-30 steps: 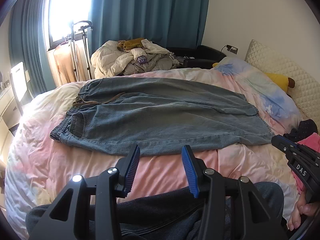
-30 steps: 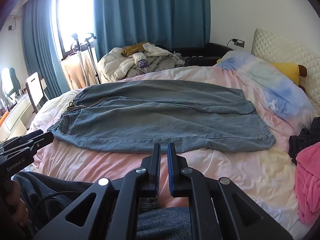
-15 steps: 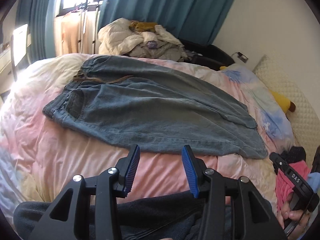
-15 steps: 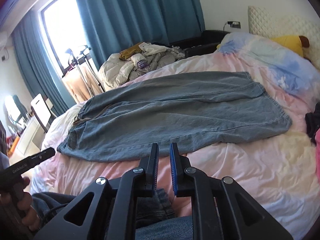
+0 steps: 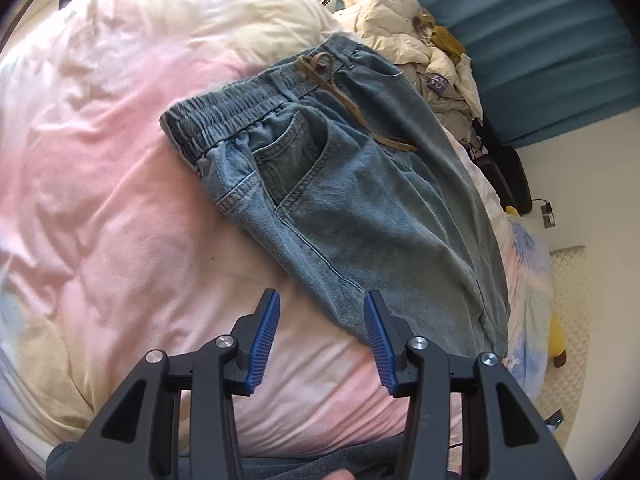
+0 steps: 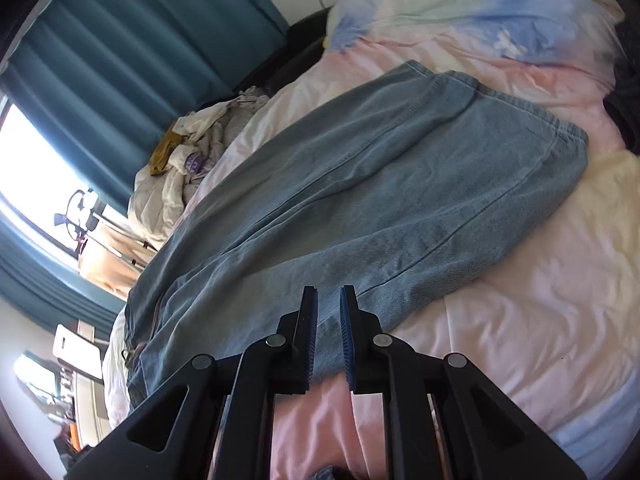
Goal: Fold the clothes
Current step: 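Close the left tool on the waistband while the right tool grasps the leg hem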
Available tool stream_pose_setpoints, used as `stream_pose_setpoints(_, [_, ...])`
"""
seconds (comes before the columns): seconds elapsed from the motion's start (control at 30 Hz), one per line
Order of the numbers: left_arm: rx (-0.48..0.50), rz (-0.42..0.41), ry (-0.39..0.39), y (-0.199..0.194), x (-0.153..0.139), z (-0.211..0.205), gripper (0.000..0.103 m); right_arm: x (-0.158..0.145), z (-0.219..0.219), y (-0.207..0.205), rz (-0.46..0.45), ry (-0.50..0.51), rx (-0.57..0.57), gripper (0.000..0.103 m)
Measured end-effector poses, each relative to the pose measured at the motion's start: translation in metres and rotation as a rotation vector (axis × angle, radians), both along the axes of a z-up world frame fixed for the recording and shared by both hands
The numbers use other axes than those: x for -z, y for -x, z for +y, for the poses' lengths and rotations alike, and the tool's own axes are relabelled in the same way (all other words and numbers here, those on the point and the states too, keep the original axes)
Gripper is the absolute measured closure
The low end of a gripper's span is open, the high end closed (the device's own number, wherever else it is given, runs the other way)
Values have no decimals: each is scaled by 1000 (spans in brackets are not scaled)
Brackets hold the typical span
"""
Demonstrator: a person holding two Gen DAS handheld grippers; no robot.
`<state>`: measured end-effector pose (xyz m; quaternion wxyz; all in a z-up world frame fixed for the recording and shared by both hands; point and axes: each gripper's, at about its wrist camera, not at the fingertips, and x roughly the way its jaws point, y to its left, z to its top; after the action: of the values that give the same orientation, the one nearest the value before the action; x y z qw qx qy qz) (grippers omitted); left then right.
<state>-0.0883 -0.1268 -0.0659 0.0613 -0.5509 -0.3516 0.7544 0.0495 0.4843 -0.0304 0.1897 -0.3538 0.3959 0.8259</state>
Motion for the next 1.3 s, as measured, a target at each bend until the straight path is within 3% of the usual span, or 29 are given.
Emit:
stream_pose_setpoints(0.1, [-6,-103,-57,20,26,2,58,14,22,-1,-22,23,87,86])
stream_pose_setpoints(0.3, [-49,-209,-121,50,65,2,58,26,56,-20,-31,16,245,85])
stream_pose_setpoints(0.47, [-34,-144,-247,60,74,5,58,43,71,-35,-43,85,292,81])
stream_pose_setpoints(0.63, [23,-114,-243,67,75,15,58,50,78,-49,14,176,352,79])
stream_pose_setpoints(0.7, [24,-118,-269,69,80,15,58,54,78,-50,14,193,374,67])
stream_pose_setpoints(0.77, [22,-121,-301,70,85,14,58,62,80,-50,5,248,389,63])
stream_pose_setpoints(0.9, [7,-115,-365,73,91,12,58,76,83,-55,-6,334,426,61])
stream_pose_setpoints(1.07, [11,-112,-375,76,91,16,58,89,85,-64,-5,402,493,58])
stream_pose_setpoints(1.17, [9,-115,-386,77,92,16,58,113,87,-68,-6,523,517,57])
stream_pose_setpoints(1.3, [2,-114,-416,74,95,4,58,114,92,-74,32,526,557,57])
